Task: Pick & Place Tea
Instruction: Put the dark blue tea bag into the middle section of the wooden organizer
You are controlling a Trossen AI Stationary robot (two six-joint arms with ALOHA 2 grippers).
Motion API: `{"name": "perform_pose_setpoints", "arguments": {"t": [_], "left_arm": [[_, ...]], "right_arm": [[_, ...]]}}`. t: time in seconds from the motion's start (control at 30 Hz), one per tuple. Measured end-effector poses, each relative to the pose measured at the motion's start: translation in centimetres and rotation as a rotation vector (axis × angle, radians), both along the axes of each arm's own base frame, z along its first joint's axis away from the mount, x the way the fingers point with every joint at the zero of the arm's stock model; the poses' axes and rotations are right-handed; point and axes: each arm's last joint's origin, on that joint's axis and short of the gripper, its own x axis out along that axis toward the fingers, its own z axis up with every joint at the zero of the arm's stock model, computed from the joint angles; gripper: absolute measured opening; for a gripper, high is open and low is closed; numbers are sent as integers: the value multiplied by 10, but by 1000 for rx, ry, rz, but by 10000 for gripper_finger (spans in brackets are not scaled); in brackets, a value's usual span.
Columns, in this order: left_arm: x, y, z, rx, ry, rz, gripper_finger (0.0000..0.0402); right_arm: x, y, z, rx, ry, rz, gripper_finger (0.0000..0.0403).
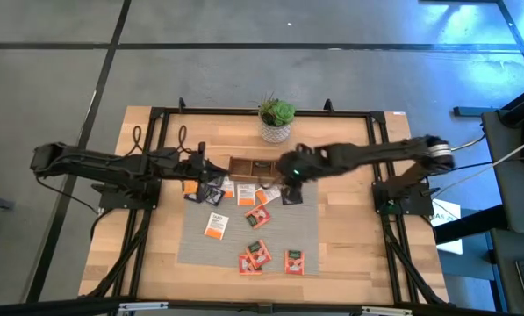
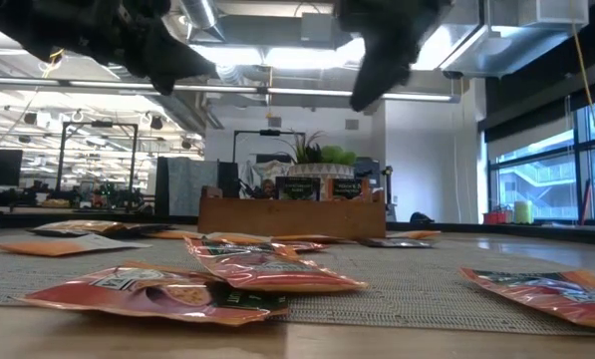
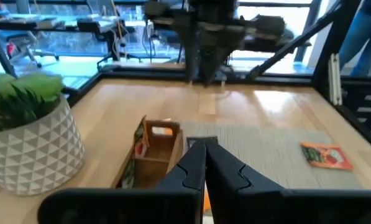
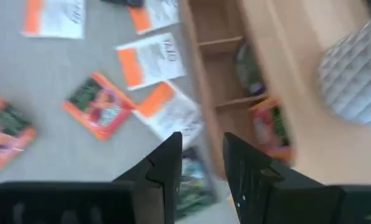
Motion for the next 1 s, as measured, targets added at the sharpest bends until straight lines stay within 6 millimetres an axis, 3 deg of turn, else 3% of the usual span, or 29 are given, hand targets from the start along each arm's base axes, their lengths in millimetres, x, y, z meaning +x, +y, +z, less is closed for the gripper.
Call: {"name": "perform_pose_setpoints", "arguments": {"t": [0.2,0.5,0.7,1.0], "left_arm": [[35,-6,-4,18,71,-28,2],[115,-20,-36,69,284,-55,3],[158,-25,-60,80,362,-89,3],[202,-28,-89,82,412,-86,3]], "right_arm": [[-36,17,-35,201,-101,-216,119],[-65,17,-101,349,-68,-434,119],[-72,16,-117,405,-97,-483,133],[-69,16,-116,403,-145,-463,194]]}}
